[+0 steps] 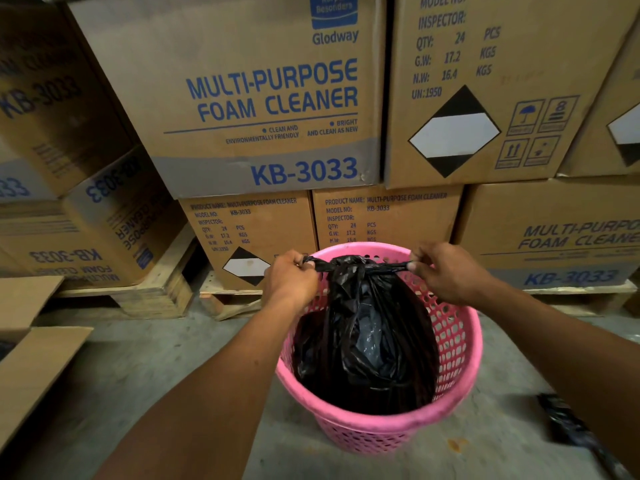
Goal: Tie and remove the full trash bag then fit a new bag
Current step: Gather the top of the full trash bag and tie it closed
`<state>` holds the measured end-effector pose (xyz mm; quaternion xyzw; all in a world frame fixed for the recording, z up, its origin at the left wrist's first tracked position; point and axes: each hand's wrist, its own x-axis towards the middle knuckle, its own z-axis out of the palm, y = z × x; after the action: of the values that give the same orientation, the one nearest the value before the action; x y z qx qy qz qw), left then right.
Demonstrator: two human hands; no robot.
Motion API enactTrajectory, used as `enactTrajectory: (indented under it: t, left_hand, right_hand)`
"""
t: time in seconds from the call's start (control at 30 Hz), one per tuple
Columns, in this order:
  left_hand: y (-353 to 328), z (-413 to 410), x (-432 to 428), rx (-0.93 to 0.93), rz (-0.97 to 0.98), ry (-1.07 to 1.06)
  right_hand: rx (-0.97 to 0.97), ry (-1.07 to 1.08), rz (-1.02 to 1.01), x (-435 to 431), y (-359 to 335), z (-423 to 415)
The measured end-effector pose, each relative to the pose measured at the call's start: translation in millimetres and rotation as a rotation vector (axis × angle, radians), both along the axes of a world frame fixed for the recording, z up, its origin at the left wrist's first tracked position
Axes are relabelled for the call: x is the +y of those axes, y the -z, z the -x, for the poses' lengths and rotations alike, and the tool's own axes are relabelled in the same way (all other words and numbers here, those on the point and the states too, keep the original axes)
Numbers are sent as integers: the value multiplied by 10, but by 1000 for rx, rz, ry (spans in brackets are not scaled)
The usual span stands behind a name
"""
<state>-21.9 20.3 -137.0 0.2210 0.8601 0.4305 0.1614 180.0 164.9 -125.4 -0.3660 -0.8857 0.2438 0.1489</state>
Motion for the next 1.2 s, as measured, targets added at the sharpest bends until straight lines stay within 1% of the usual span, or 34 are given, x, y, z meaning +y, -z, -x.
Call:
enactTrajectory:
  t: [0.17,0.3,0.53,0.6,0.67,0.73,0.77,0.83,0.87,0.9,0.93,0.97,1.07,1.13,1.2]
  left_hand:
    - [10,57,-115,231,241,-19]
    - [19,206,-289,275,370,-98]
    - [46,321,-458,297,436,-157]
    - [48,340,-479,299,439,-160]
    - [59,331,-478,294,369,-149]
    - [33,281,-452,216,159,-86]
    - [1,259,-418,110,16,-44]
    - [-122,188,-310,-213,-240,53]
    - [-184,132,-239,-372,-343,114]
    - [-233,49,-167,-486,-407,177]
    - [-269,-57,-103,-555,-435,229]
    - [-274,-149,-50,-598,-434,266]
    - [-268,-371,31,-725,-421,338]
    - [-243,-380,44,-725,-420,340]
    - [-225,-345,42,-662,-429,350]
  right_hand:
    - [-126,4,42,159,80,-240]
    - [-169,18,-8,221,128,-422]
    - [-195,23,-97,274,160,-503]
    - [-191,45,-71,281,164,-531]
    - [-160,102,15,271,122,-538]
    - [-19,180,153,229,3,-478]
    - [99,225,240,200,-72,-416]
    - [344,290,448,118,-219,-229]
    - [449,287,569,55,-277,-118]
    - [539,265,697,-21,-318,3]
    - [605,237,802,-106,-341,116]
    - [647,214,864,-177,-332,215]
    - [692,178,882,-339,-265,426]
    - [682,169,873,-373,-227,480]
    - [650,166,877,-348,-196,476]
